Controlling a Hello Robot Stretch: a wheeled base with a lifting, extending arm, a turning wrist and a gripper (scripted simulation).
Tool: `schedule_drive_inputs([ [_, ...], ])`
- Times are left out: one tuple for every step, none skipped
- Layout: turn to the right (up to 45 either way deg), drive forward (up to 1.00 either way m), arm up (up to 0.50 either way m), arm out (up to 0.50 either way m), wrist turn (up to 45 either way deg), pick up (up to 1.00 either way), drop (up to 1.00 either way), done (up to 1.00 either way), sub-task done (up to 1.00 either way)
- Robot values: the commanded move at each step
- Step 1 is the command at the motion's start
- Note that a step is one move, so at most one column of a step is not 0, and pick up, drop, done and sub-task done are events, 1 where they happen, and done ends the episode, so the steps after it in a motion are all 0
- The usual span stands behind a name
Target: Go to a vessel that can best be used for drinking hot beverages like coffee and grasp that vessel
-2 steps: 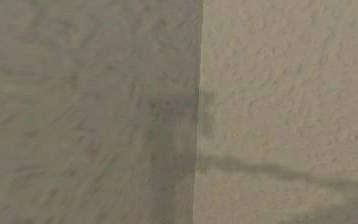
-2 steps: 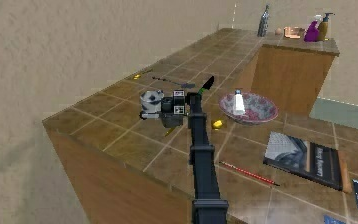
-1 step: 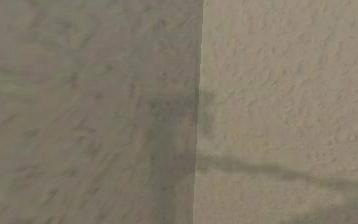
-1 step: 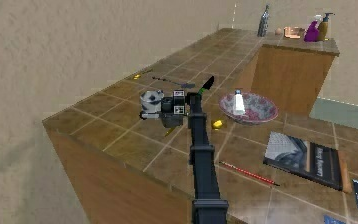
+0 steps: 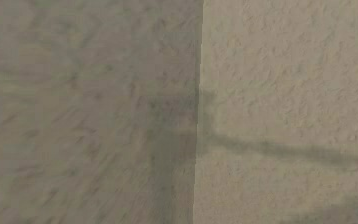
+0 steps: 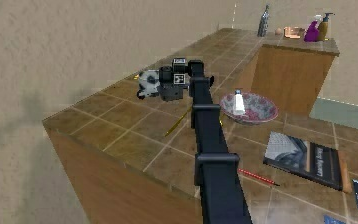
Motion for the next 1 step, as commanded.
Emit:
schedule_drive_inputs([
  [0.0, 0.00, 0.00, 0.00, 0.0, 0.00, 0.00, 1.00, 0.00],
])
